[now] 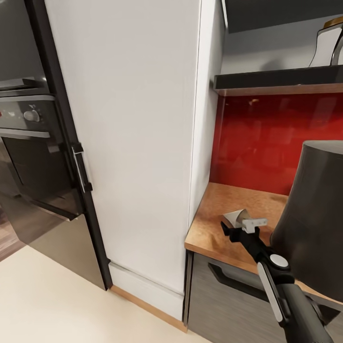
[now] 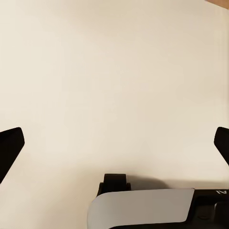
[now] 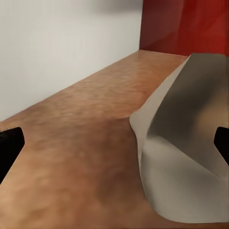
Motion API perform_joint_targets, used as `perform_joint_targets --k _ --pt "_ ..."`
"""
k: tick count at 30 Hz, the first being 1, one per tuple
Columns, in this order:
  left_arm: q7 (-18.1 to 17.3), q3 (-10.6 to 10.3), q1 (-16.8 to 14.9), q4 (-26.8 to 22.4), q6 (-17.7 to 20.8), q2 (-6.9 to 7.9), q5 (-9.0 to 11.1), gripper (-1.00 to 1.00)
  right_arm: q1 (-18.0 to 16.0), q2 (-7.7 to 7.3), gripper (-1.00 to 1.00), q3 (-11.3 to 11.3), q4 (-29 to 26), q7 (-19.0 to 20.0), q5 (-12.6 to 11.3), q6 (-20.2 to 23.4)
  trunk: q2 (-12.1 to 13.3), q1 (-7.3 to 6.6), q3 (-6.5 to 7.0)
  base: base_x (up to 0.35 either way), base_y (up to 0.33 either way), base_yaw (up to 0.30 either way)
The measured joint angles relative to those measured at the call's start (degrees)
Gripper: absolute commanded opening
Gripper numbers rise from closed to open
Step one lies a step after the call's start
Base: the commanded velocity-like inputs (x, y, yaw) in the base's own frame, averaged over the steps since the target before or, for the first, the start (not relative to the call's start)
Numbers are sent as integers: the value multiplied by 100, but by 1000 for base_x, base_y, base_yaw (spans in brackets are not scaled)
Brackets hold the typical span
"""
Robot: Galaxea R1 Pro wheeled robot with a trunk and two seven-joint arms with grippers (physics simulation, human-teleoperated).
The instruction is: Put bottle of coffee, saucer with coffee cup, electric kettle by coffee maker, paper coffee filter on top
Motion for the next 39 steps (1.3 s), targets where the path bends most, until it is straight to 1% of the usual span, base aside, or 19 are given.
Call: perform_joint_targets --k 5,18,19,23,27,28,39 --pt "0 0 0 0 0 0 0 100 0 0 100 0 123 -157 0 -121 0 0 0 0 0 0" --pt "0 1 1 1 0 -4 0 100 -2 4 100 -2 91 -126 3 -88 0 0 0 0 0 0" --pt "0 0 2 2 0 -13 0 100 -34 33 100 -5 59 -94 5 -56 0 0 0 0 0 0" --pt "0 -2 4 4 0 -52 0 100 -163 162 100 -1 -63 -222 -16 72 0 0 0 0 0 0" --pt "0 -2 4 4 0 -59 0 100 -282 291 100 -1 -86 -350 -19 201 0 0 0 0 0 0" --pt "0 -2 4 4 0 -60 0 100 -302 359 100 -7 -85 -866 -14 425 0 0 0 0 0 0" --pt "0 -2 5 4 0 -62 0 100 -392 385 100 -19 27 -925 -13 453 0 0 0 0 0 0"
